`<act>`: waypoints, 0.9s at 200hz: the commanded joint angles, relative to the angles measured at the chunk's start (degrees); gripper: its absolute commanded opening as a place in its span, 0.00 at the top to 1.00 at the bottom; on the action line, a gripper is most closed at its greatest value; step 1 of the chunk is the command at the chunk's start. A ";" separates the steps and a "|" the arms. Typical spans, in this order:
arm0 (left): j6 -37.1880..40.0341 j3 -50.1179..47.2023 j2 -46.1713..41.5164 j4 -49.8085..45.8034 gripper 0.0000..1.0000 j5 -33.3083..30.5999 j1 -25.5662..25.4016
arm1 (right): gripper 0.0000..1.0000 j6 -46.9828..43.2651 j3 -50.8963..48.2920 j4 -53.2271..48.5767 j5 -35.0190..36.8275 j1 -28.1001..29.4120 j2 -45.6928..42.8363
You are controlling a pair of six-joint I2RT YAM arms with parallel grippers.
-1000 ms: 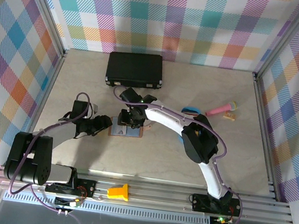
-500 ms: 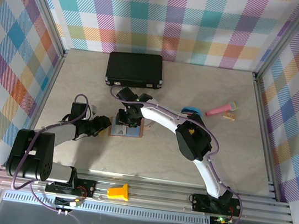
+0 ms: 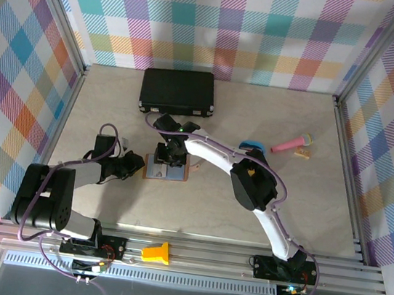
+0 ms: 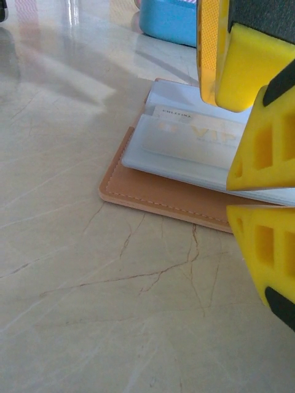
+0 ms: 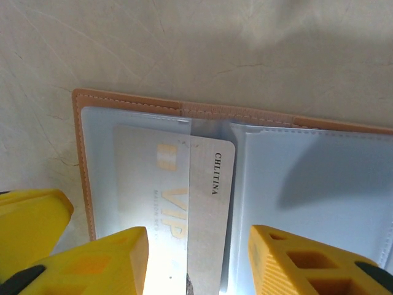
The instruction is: Put the credit cards into the card holder
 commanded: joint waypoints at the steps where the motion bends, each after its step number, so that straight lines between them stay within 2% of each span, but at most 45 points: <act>1: -0.34 -0.55 0.72 2.18 0.89 1.41 0.78 | 0.54 -0.66 2.12 -1.77 -1.44 -0.26 1.49; 36: -0.01 -0.53 1.81 2.56 0.92 1.19 0.84 | 0.54 -0.41 2.38 -1.89 -2.02 -0.26 2.02; 180: -0.12 -1.35 5.47 5.39 0.93 1.46 0.77 | 0.57 -0.55 3.16 -0.69 -4.56 -0.08 2.98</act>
